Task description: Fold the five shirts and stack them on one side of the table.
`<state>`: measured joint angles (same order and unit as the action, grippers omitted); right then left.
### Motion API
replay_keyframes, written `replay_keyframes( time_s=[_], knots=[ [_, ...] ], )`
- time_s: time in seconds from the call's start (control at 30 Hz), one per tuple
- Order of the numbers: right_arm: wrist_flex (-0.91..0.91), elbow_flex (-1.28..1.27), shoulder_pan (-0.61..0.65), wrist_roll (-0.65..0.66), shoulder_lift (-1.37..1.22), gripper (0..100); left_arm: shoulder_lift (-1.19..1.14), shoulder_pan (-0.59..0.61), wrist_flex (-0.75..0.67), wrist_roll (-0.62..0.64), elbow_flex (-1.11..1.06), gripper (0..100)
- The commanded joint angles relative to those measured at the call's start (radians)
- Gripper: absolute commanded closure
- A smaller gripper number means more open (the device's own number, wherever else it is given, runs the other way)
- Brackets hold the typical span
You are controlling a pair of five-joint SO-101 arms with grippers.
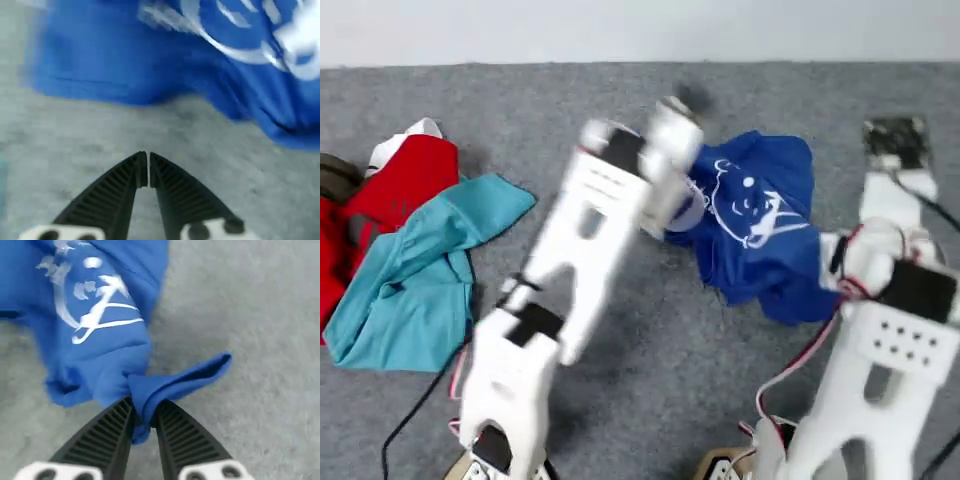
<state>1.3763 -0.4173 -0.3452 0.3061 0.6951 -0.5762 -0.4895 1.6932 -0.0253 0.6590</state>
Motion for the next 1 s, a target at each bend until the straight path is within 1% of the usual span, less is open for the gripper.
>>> replay_keyframes(
  time_s=[0.0, 0.1, 0.23, 0.37, 0.5, 0.53, 0.63, 0.7, 0.8, 0.87, 0.97],
  knots=[
    [-0.156, -0.23, -0.131, 0.028, 0.134, 98.9, -0.009, -0.075, -0.081, 0.023, -0.045, 98],
    [-0.199, -0.344, -0.234, 0.097, 0.209, 98.9, -0.052, -0.1, -0.141, 0.123, -0.022, 98],
    [-0.246, -0.439, -0.349, 0.157, 0.286, 98.9, -0.114, -0.103, -0.196, 0.189, 0.05, 98],
    [-0.246, -0.491, -0.375, 0.173, 0.335, 98.8, -0.209, -0.097, -0.288, 0.221, 0.124, 98],
    [-0.246, -0.514, -0.395, 0.175, 0.352, 98.3, -0.318, -0.104, -0.339, 0.342, 0.225, 98],
    [-0.246, -0.514, -0.41, 0.175, 0.352, 98.3, -0.347, -0.109, -0.341, 0.367, 0.26, 98],
    [-0.246, -0.514, -0.455, 0.175, 0.351, 97.2, -0.431, -0.118, -0.33, 0.374, 0.38, 98],
    [-0.24, -0.514, -0.475, 0.176, 0.351, 92.4, -0.486, -0.121, -0.302, 0.374, 0.452, 95],
    [-0.239, -0.514, -0.495, 0.176, 0.351, 84.2, -0.565, -0.124, -0.242, 0.377, 0.561, 88],
    [-0.239, -0.514, -0.496, 0.176, 0.351, 83.0, -0.608, -0.129, -0.199, 0.377, 0.63, 85],
    [-0.239, -0.514, -0.496, 0.176, 0.358, 83.1, -0.667, -0.132, -0.169, 0.377, 0.723, 85]
  ],
)
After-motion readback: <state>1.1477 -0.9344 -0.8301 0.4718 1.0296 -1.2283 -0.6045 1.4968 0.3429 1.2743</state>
